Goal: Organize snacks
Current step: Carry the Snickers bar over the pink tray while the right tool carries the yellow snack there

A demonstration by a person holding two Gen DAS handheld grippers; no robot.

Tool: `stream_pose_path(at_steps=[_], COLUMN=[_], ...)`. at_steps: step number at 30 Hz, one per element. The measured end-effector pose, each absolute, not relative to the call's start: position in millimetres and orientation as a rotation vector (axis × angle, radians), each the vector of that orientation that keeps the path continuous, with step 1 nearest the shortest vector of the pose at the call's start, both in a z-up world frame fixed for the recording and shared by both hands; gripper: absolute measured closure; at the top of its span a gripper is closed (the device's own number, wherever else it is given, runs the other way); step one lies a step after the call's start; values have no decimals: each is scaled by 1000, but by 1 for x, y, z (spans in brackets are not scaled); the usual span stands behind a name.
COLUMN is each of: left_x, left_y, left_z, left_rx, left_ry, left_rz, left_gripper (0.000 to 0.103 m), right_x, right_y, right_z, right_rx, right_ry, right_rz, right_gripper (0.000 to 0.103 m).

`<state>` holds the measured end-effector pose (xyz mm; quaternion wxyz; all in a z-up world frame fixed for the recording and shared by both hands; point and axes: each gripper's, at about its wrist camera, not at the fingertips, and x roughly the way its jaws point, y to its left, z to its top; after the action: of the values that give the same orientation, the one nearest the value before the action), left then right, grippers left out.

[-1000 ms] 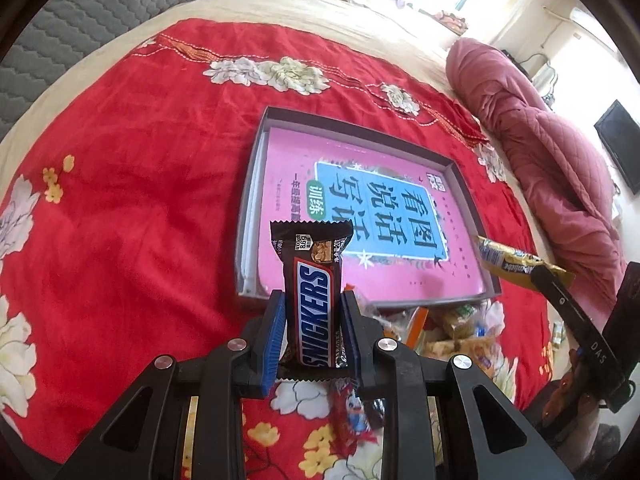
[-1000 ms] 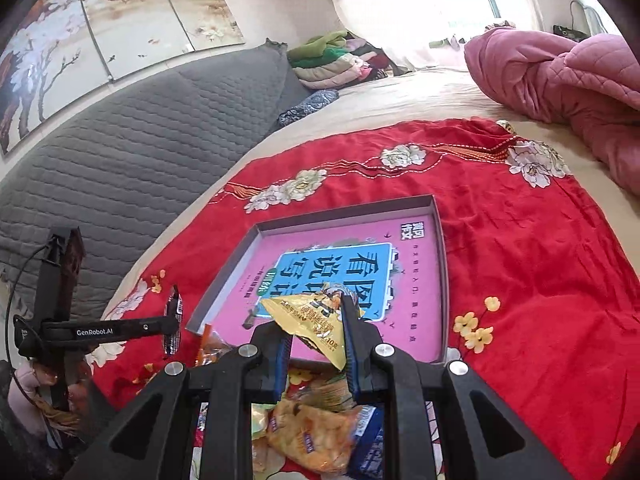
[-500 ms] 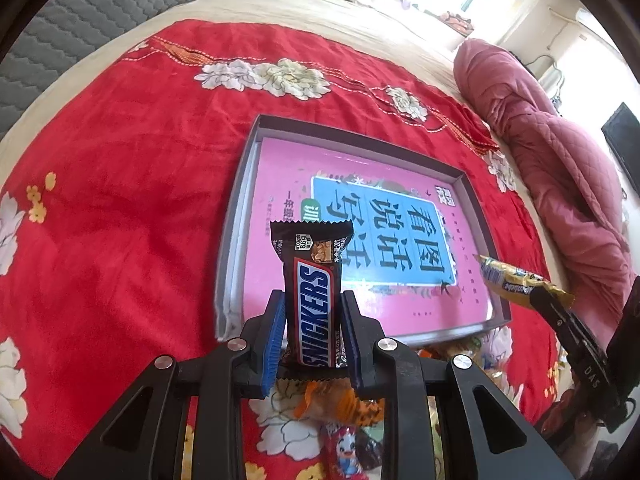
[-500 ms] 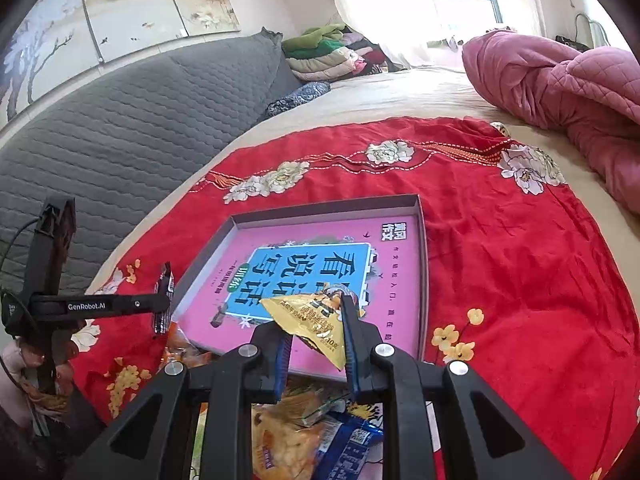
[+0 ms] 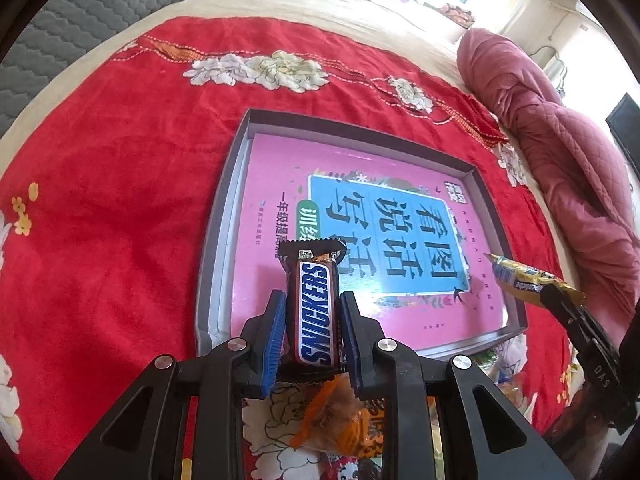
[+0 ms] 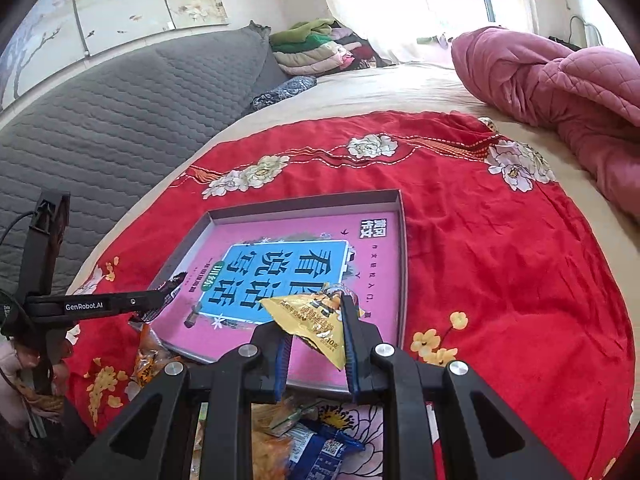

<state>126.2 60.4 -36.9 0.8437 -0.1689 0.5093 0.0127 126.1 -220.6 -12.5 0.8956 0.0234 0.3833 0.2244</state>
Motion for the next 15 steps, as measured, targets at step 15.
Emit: stream_pose_path(at_steps=[15], left_x=[144], left_y=[63], left_z=[-60], left_rx=[-364], left_ry=[1101], left_rz=[54], left_gripper=[75], right_x=[137], right_y=[-221], right_z=[-25], right_rx=[25], right_ry=[830], right_rz=[428], right_gripper=[80])
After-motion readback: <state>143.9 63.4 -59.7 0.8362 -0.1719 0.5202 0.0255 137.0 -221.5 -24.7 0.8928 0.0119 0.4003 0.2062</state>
